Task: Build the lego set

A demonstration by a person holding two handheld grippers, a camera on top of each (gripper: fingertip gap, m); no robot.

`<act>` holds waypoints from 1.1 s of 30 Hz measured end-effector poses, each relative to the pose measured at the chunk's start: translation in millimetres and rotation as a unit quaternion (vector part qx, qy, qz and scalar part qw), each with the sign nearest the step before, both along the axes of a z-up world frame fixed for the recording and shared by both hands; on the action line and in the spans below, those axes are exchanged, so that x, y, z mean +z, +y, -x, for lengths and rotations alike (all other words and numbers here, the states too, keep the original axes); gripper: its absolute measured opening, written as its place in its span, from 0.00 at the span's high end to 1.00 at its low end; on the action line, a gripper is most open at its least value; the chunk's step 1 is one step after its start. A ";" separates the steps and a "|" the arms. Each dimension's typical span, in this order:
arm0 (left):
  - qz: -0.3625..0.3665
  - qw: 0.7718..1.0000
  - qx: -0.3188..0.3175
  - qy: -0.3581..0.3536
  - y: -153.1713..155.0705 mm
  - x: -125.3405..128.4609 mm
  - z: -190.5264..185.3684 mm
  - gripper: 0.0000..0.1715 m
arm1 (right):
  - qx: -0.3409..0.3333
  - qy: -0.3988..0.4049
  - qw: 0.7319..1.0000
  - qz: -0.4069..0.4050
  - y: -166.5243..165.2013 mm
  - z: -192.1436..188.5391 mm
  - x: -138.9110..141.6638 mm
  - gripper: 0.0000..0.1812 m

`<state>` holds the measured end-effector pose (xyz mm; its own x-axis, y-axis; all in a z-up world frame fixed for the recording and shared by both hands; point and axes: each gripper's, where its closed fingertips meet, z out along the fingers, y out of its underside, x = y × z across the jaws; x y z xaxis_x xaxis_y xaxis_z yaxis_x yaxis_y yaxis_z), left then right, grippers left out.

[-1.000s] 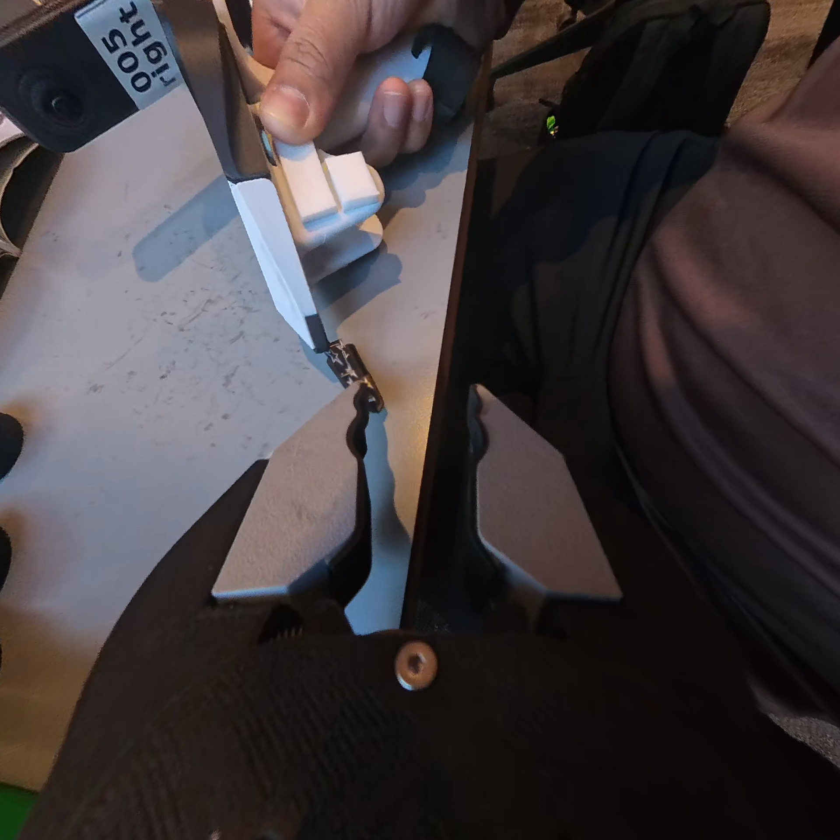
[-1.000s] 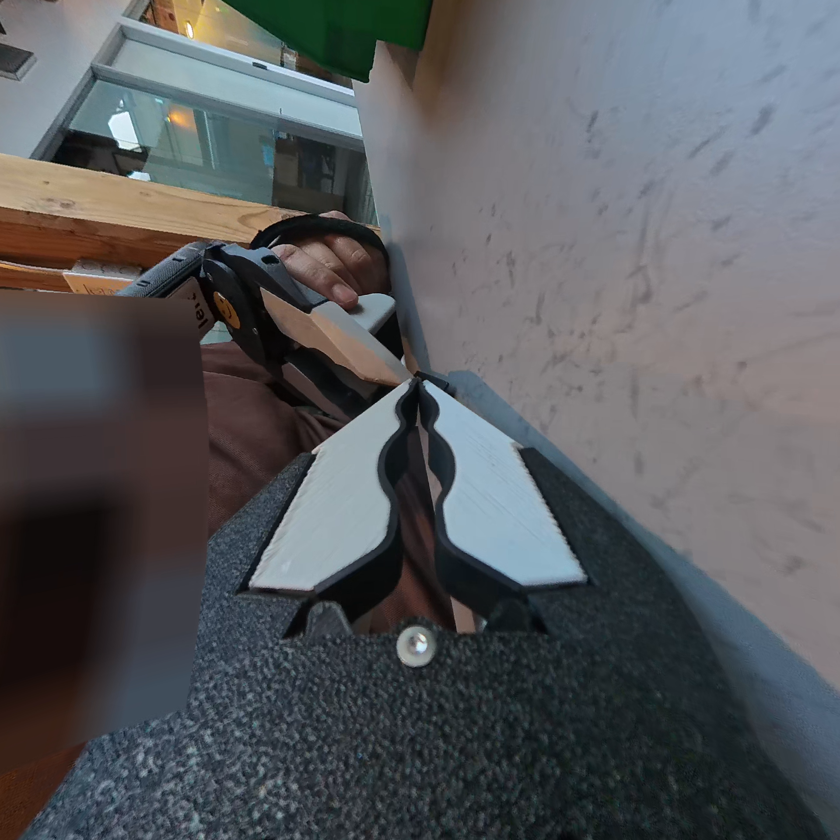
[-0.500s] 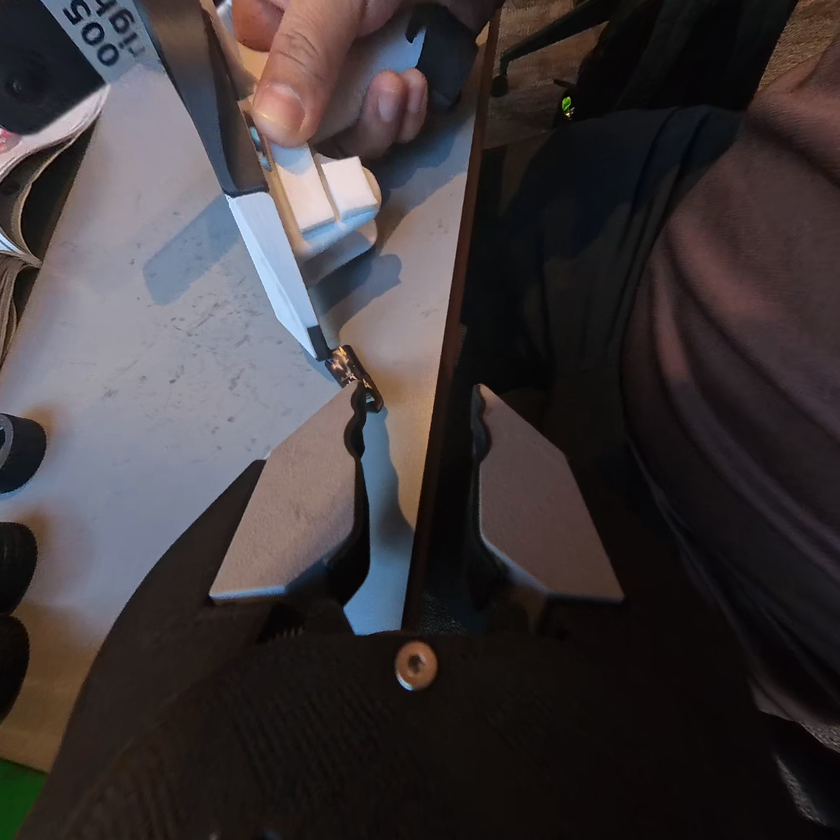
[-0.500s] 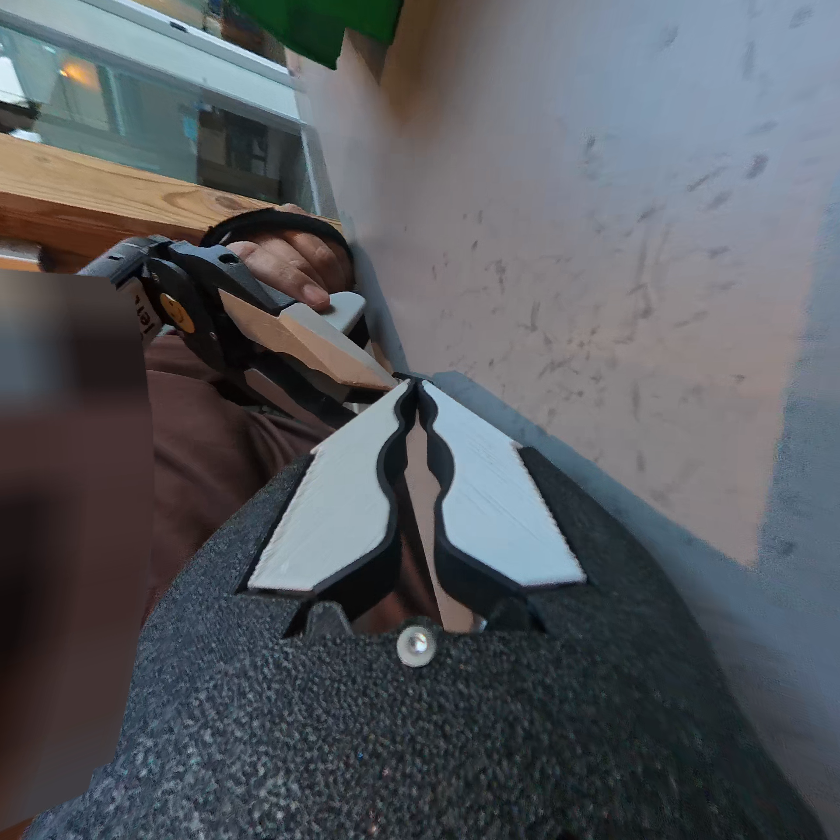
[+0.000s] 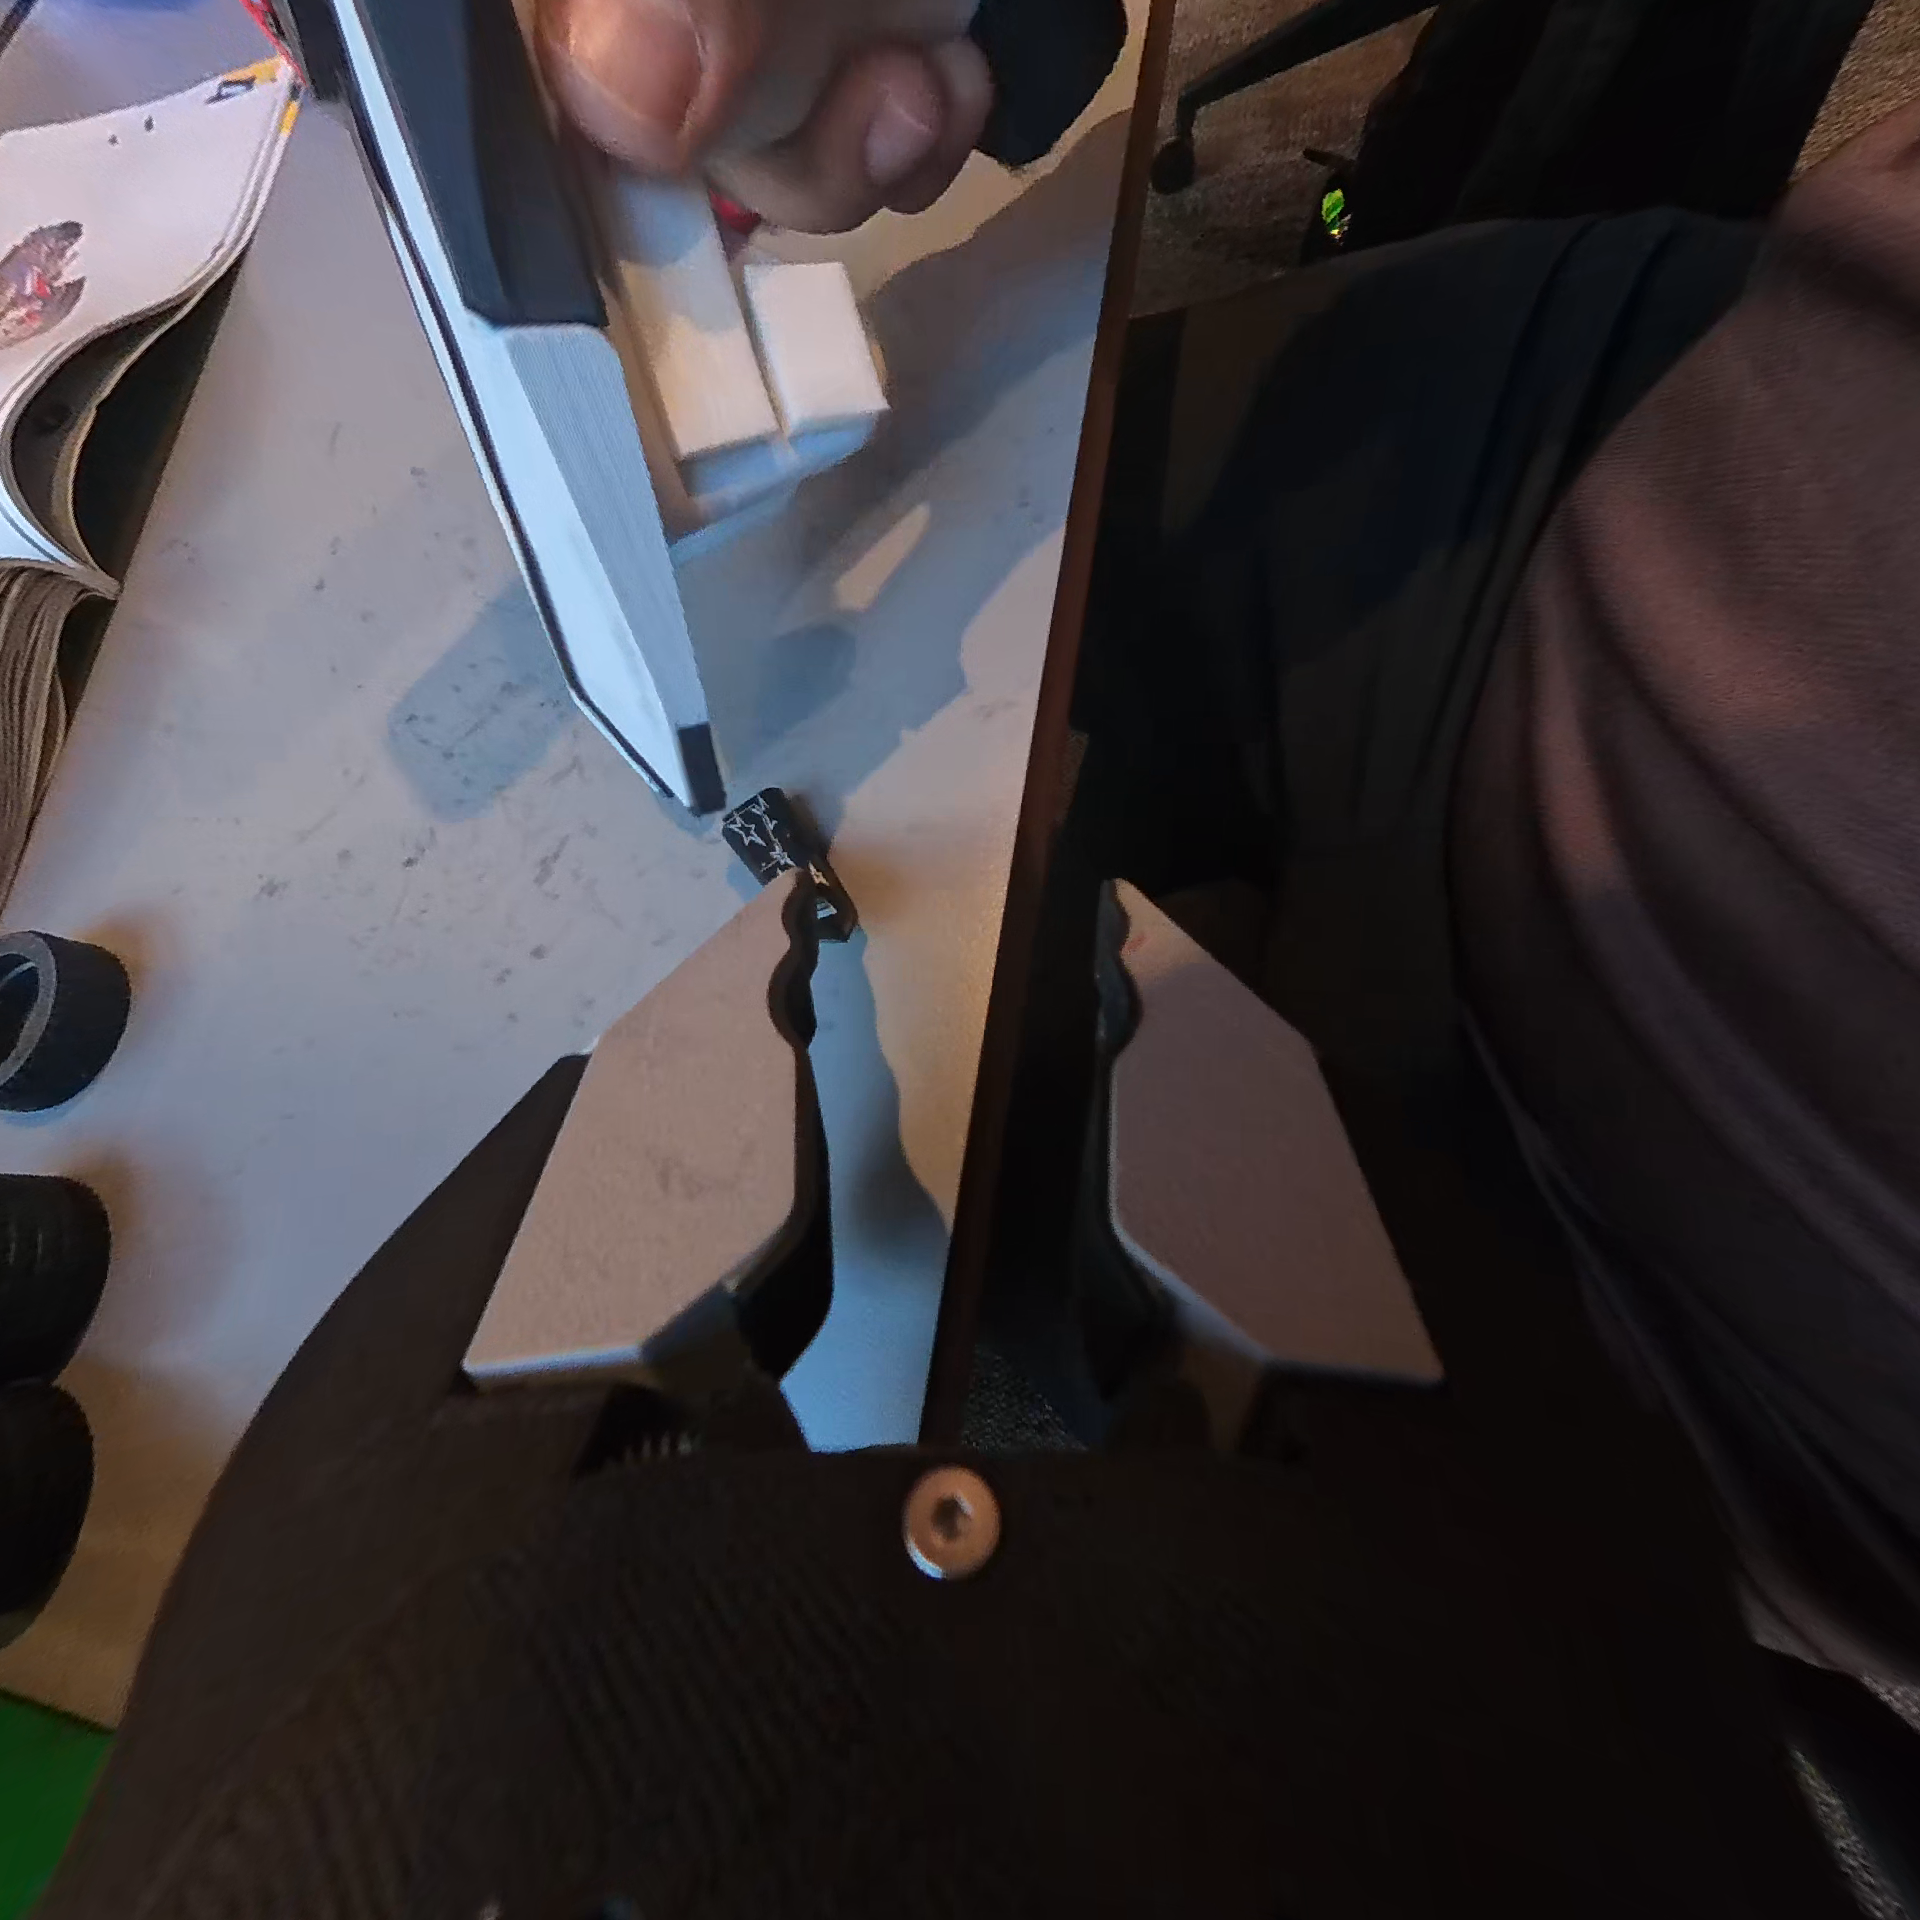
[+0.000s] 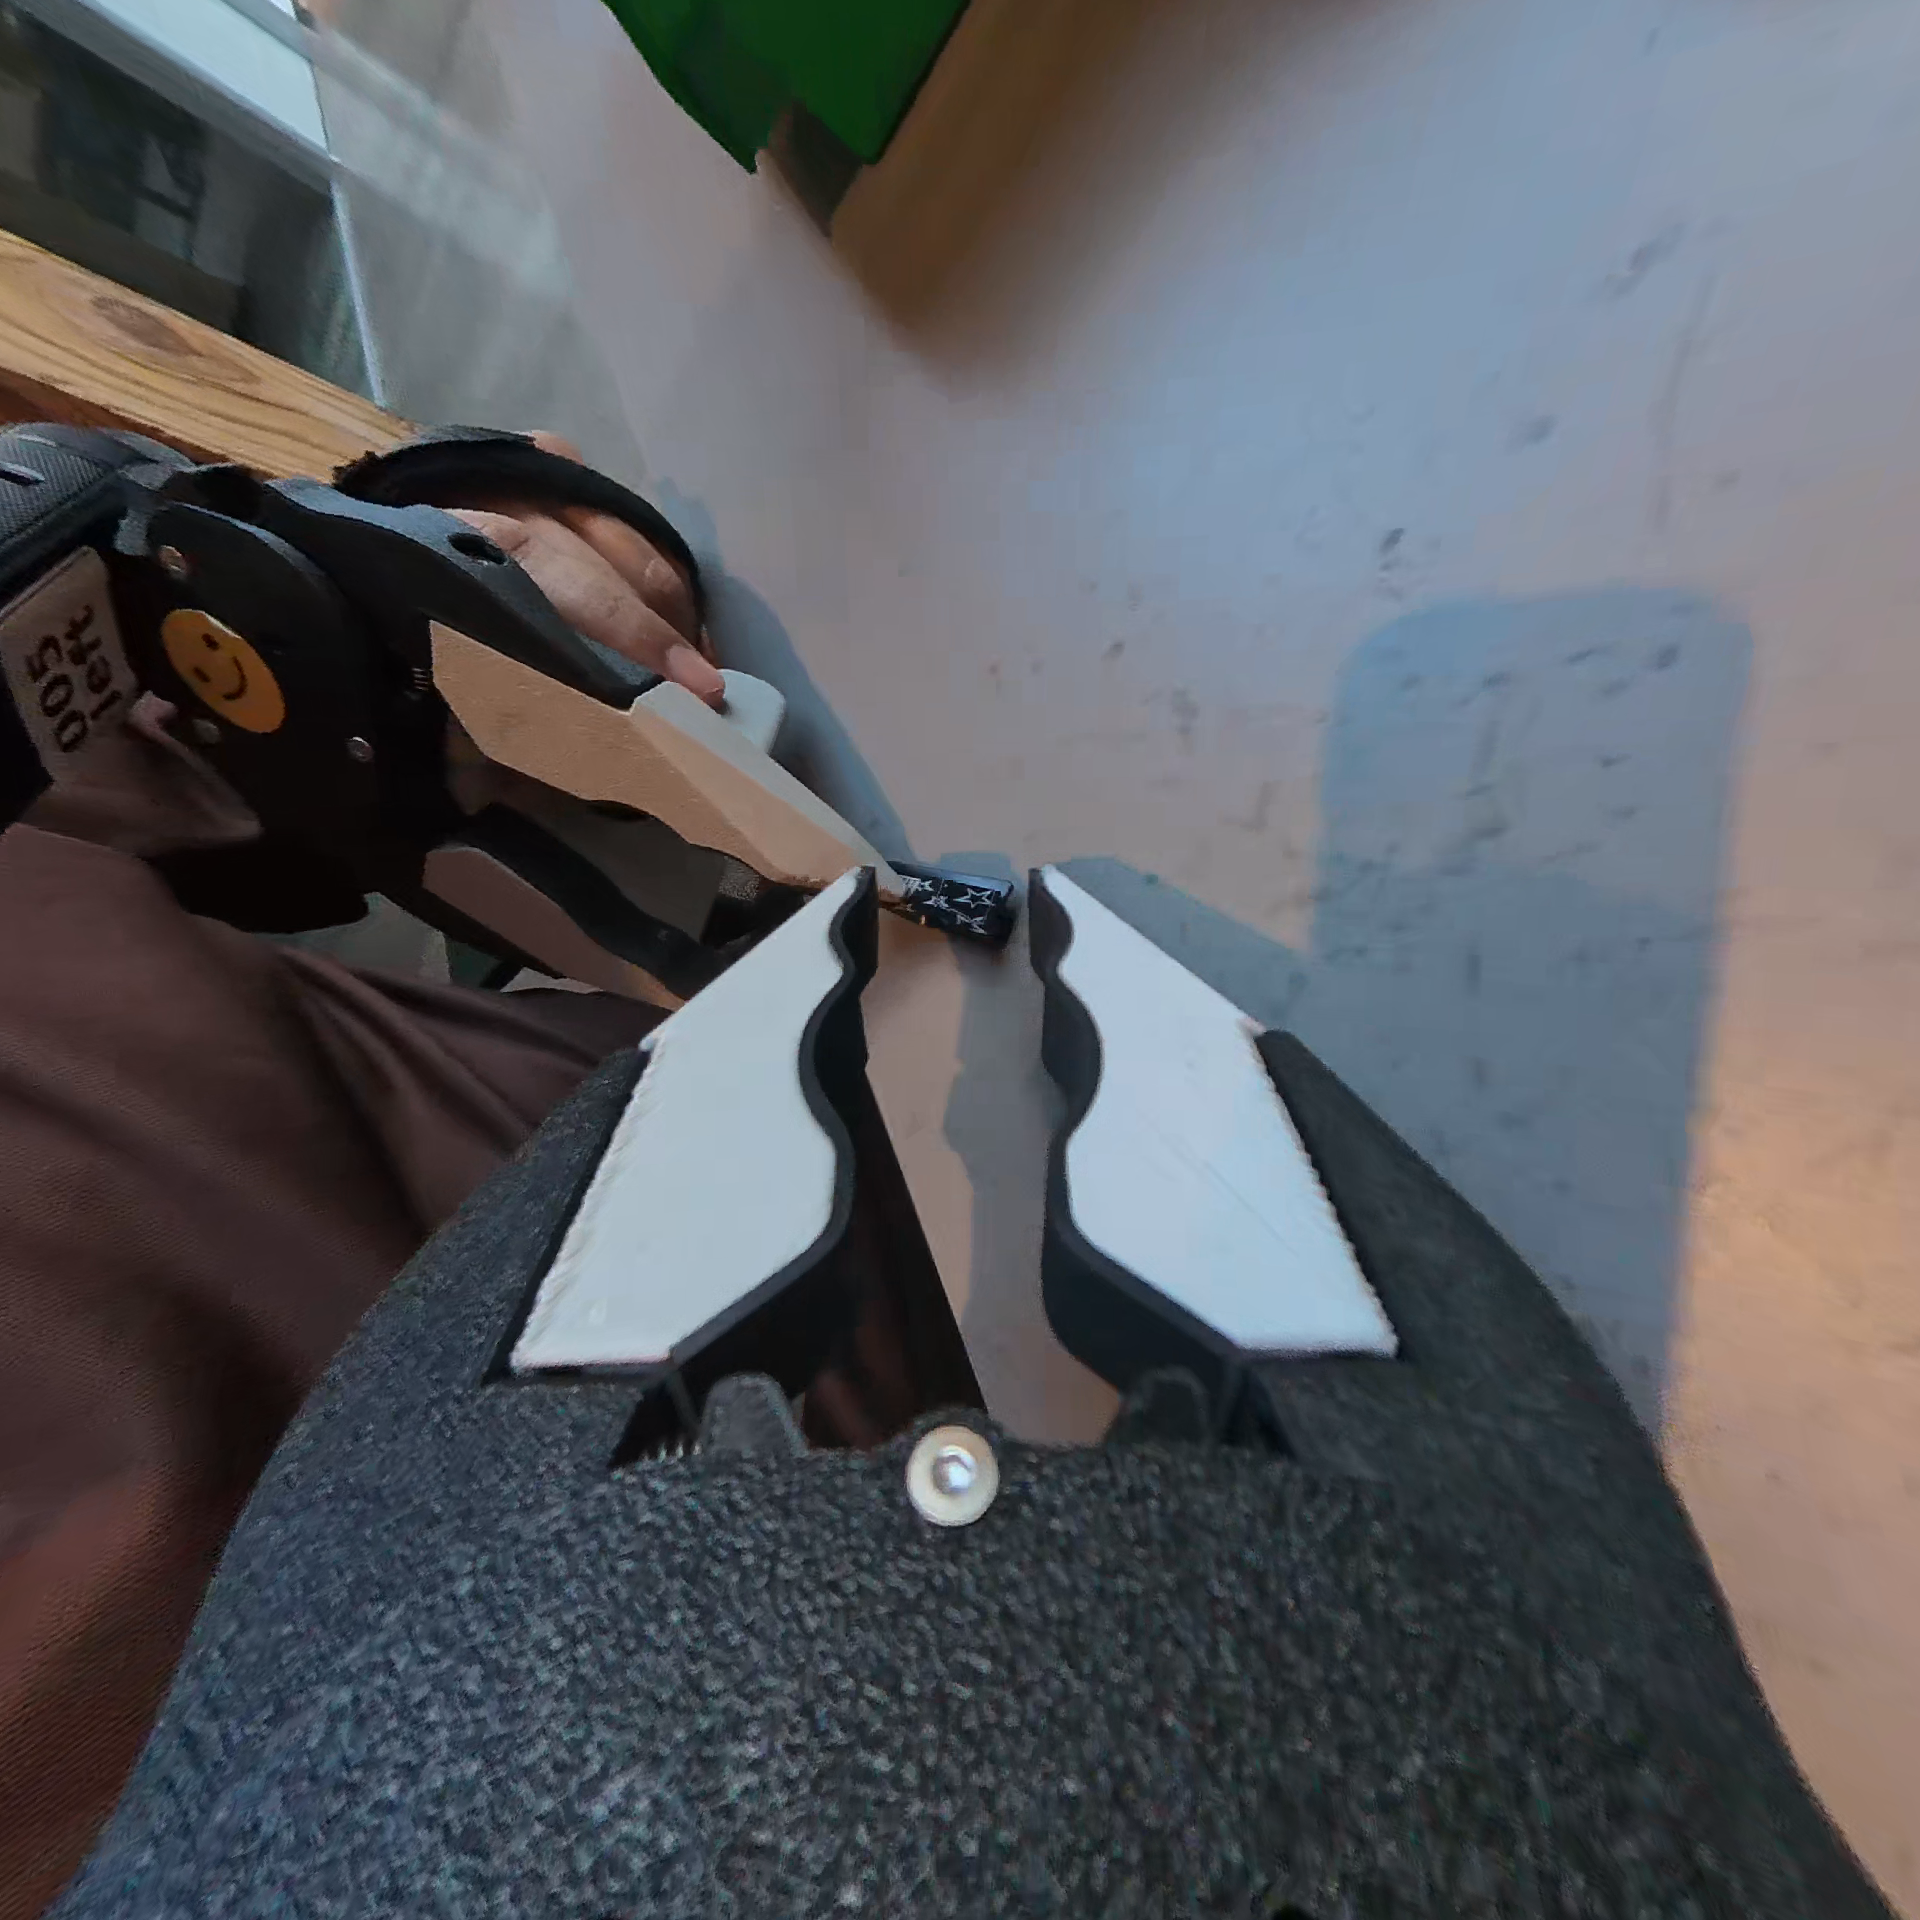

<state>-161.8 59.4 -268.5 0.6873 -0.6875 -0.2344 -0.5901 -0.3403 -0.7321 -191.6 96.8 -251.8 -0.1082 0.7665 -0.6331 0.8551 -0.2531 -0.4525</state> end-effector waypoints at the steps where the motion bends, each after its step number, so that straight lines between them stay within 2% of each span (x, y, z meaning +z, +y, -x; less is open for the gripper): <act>1: 0.000 1.000 0.000 0.000 0.0 0.0 0.0 0.71 | -0.004 0.009 1.000 0.001 1.0 0.9 3.0 0.84; 2: -0.001 1.000 0.000 0.000 0.0 -0.1 -0.1 0.70 | -0.011 0.024 1.000 0.002 2.4 2.3 7.7 0.85; 4: -0.004 1.000 0.000 0.001 0.0 -0.2 -0.1 0.70 | -0.020 0.064 0.998 0.011 3.1 4.9 19.0 0.98; 5: -0.005 1.000 0.000 0.002 0.2 -0.3 -0.1 0.70 | -0.023 0.081 0.996 0.014 1.9 5.7 21.8 1.00; 10: -0.005 1.000 0.001 0.001 0.7 -0.4 -0.1 0.70 | 0.002 0.081 0.997 -0.006 -15.9 2.8 1.4 1.00; 15: -0.009 1.000 0.008 0.015 1.0 -2.9 2.3 0.68 | -0.013 0.073 0.994 -0.083 -2.5 1.8 -15.8 1.00; 16: 0.007 1.000 0.004 0.024 -1.9 -8.5 3.1 0.72 | -0.016 0.077 0.992 -0.103 1.2 1.4 -17.3 1.00; 17: 0.004 1.000 0.007 0.029 -0.7 -9.2 3.7 0.69 | -0.020 0.082 0.989 -0.118 3.8 1.2 -17.2 1.00; 21: -0.002 0.999 0.014 0.034 0.9 -9.1 5.2 0.70 | -0.040 0.141 0.983 -0.114 1.6 3.9 1.3 1.00; 27: -0.005 0.999 0.039 0.029 1.7 -7.7 9.3 0.74 | -0.063 0.173 0.976 -0.119 7.8 -10.9 10.6 0.99; 31: -0.002 0.997 0.071 -0.028 0.7 1.2 3.3 0.74 | -0.056 0.191 0.975 -0.095 1.5 -25.7 17.1 0.92; 33: -0.005 0.994 0.091 -0.056 2.6 7.5 -0.8 0.74 | -0.048 0.193 0.974 -0.108 -2.3 -30.0 14.7 0.89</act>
<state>-161.0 62.1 -261.0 0.8226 -0.5472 -0.1548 -0.4335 -0.4272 -0.7935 -161.5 94.5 -237.1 -0.2269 0.8959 -0.3819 0.5871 -0.1870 -0.7876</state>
